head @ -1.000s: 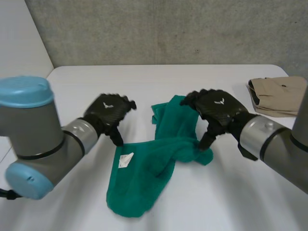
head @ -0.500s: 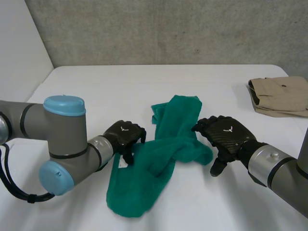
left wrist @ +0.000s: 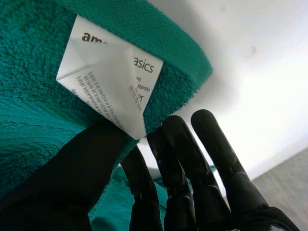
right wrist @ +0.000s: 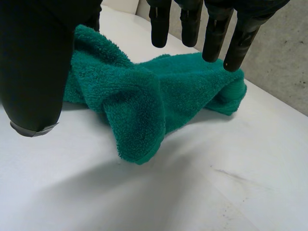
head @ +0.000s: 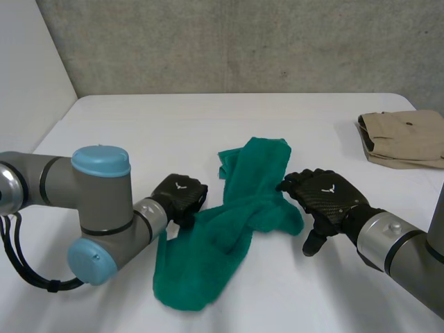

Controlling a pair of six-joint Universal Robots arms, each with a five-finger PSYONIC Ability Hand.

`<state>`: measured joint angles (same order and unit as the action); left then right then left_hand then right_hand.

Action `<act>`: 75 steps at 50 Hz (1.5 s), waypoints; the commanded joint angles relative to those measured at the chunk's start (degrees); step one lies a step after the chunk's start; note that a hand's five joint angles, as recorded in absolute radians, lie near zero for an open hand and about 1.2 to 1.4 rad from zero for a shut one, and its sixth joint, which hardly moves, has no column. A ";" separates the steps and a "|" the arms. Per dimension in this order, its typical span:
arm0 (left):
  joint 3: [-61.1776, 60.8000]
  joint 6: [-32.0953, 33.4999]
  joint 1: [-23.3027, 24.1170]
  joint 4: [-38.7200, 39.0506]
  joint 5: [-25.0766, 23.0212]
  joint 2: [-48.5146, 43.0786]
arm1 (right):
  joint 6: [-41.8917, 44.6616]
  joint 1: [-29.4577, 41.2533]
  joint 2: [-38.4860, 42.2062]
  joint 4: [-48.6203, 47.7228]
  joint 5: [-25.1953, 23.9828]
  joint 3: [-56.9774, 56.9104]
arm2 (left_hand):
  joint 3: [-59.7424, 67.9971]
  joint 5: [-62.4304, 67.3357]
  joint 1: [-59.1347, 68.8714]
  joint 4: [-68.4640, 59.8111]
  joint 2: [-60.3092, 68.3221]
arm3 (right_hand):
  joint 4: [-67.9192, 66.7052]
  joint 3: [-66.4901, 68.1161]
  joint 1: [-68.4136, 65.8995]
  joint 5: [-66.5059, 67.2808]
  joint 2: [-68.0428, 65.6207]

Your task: Fold the laundry.

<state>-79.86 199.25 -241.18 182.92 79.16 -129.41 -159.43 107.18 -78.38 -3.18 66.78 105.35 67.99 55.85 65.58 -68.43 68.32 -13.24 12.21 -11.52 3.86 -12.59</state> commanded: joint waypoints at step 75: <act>-1.00 -0.44 4.75 1.82 10.23 47.41 | -42.82 16.84 35.41 4.05 5.55 -47.44 | 12.01 14.15 14.42 -11.57 11.68 | -66.76 67.79 -68.48 66.14 -67.41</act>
<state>-80.95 198.66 -235.84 184.75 89.30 -81.24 -206.02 124.87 -38.31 -0.10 71.04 56.15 68.50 55.82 65.58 -68.87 68.67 -64.85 64.73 -55.48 53.93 -65.22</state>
